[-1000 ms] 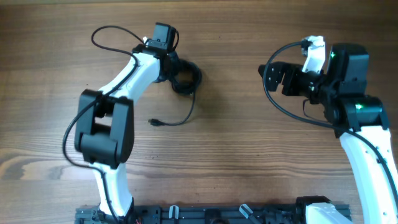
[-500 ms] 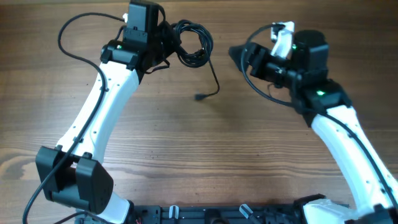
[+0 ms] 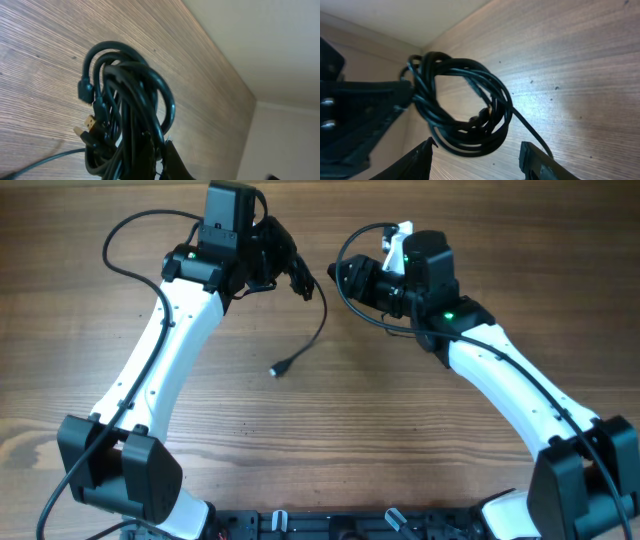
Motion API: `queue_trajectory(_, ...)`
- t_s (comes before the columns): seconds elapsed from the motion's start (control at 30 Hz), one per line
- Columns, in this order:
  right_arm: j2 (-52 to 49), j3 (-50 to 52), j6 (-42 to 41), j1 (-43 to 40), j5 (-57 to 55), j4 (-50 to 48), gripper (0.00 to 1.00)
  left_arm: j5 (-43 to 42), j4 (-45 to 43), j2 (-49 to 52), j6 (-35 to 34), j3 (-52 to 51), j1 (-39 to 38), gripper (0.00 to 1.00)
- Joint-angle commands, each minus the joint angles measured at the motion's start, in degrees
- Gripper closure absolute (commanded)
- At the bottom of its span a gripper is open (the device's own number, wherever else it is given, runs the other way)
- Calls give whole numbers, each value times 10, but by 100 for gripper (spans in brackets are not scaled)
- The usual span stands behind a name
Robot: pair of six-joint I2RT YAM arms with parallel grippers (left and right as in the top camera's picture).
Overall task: Untangle cables
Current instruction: 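Lift the coil with the left gripper toward the right gripper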
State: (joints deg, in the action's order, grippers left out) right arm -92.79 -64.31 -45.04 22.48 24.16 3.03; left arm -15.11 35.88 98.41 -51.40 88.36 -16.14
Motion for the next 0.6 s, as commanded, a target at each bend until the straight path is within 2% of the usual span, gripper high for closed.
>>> queue_trajectory(0.0, -18, -9, 1, 1, -3, -2, 43, -51, -8, -5, -5, 8, -3, 96)
queue_trajectory(0.07, -19, -9, 20, 1, 0, 0, 42, -79, -18, -5, -5, 8, -1, 96)
queue_trajectory(0.2, -19, -9, 128, 1, 29, 4, 43, -161, -52, -5, -5, 8, 9, 96)
queue_trajectory(0.23, -19, -9, 132, 1, 29, 9, 45, -181, -59, -5, -5, 8, 14, 96)
queue_trajectory(0.37, -19, -9, 114, 1, 39, 7, 45, -239, -87, -5, 4, 8, 37, 96)
queue_trajectory(0.5, -18, -9, 73, -13, 76, -6, 44, -249, -111, -5, 71, 8, 57, 96)
queue_trajectory(0.57, -18, -10, 38, -32, 110, -9, 39, -287, -144, -5, 97, 8, 67, 96)
